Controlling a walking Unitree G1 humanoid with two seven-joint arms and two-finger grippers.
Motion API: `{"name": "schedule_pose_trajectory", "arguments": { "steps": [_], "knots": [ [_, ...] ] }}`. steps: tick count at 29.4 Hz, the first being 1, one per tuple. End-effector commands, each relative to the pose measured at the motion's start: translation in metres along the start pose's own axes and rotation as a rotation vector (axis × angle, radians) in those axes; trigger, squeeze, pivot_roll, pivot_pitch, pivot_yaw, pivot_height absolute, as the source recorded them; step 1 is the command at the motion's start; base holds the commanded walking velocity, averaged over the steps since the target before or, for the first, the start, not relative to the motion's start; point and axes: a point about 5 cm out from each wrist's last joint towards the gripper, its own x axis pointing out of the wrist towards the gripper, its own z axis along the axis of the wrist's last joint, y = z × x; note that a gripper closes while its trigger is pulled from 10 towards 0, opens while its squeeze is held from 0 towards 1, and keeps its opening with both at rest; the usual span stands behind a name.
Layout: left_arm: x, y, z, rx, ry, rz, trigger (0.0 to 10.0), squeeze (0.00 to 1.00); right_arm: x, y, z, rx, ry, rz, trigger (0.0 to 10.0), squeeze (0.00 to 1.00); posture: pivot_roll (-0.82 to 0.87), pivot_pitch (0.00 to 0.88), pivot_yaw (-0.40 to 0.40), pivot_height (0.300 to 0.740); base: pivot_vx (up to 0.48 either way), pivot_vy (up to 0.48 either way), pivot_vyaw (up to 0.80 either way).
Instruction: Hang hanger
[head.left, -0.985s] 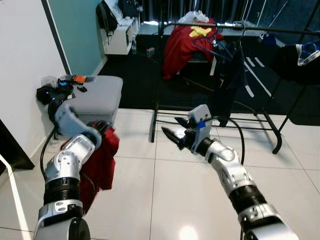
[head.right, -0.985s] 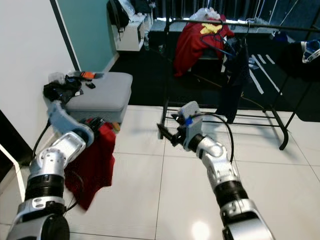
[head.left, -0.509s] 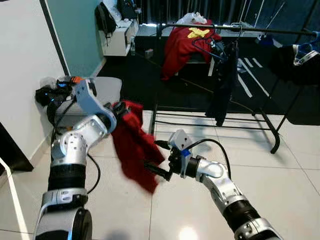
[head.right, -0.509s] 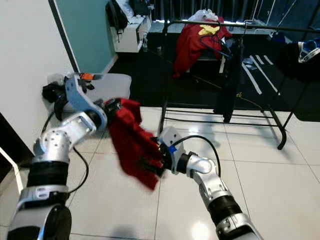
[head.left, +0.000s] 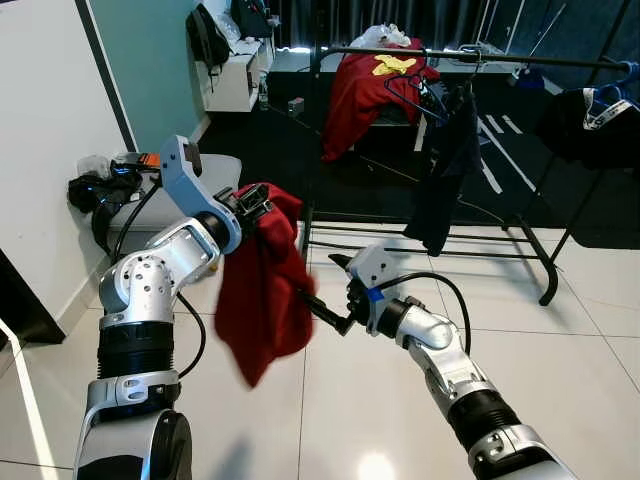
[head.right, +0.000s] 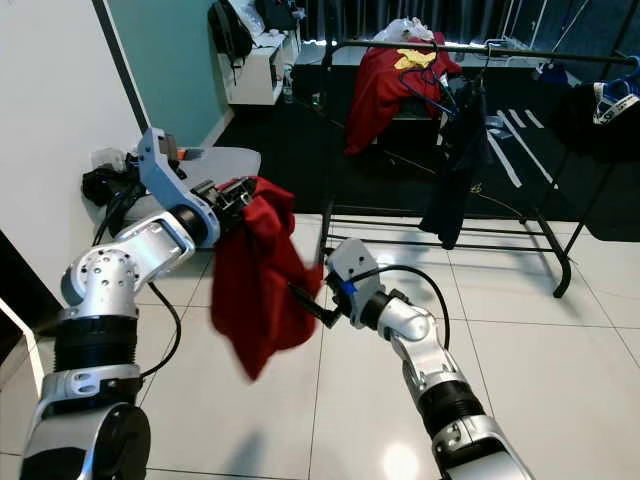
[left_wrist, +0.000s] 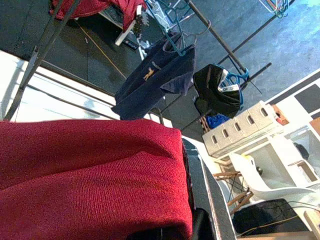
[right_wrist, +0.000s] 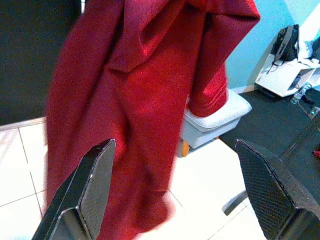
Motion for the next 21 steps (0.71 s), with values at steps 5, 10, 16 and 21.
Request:
{"name": "schedule_pose_trajectory", "arguments": {
  "steps": [5, 10, 16, 21],
  "knots": [
    [0.001, -0.010, 0.007, 0.048, -0.005, -0.027, 0.0, 0.00, 0.006, 0.000, 0.000, 0.004, 0.002, -0.021, 10.0, 0.00, 0.11, 0.040, 0.025, 0.740, 0.000, 0.000, 0.00],
    [0.000, -0.010, 0.007, 0.050, -0.001, -0.027, 0.0, 0.00, 0.010, 0.002, 0.001, -0.004, -0.007, -0.015, 10.0, 0.00, 0.11, 0.040, 0.025, 0.740, 0.000, 0.000, 0.00],
    [-0.001, -0.010, 0.006, 0.055, 0.004, -0.026, 0.0, 0.00, 0.016, 0.007, 0.005, 0.013, -0.028, 0.032, 10.0, 0.00, 0.11, 0.042, 0.024, 0.740, 0.000, 0.000, 0.00],
    [-0.001, -0.017, 0.006, 0.073, 0.008, -0.048, 0.0, 0.00, 0.022, 0.008, 0.009, 0.038, -0.041, 0.062, 10.0, 0.00, 0.11, 0.042, 0.026, 0.740, 0.000, 0.000, 0.00]
  ]
}}
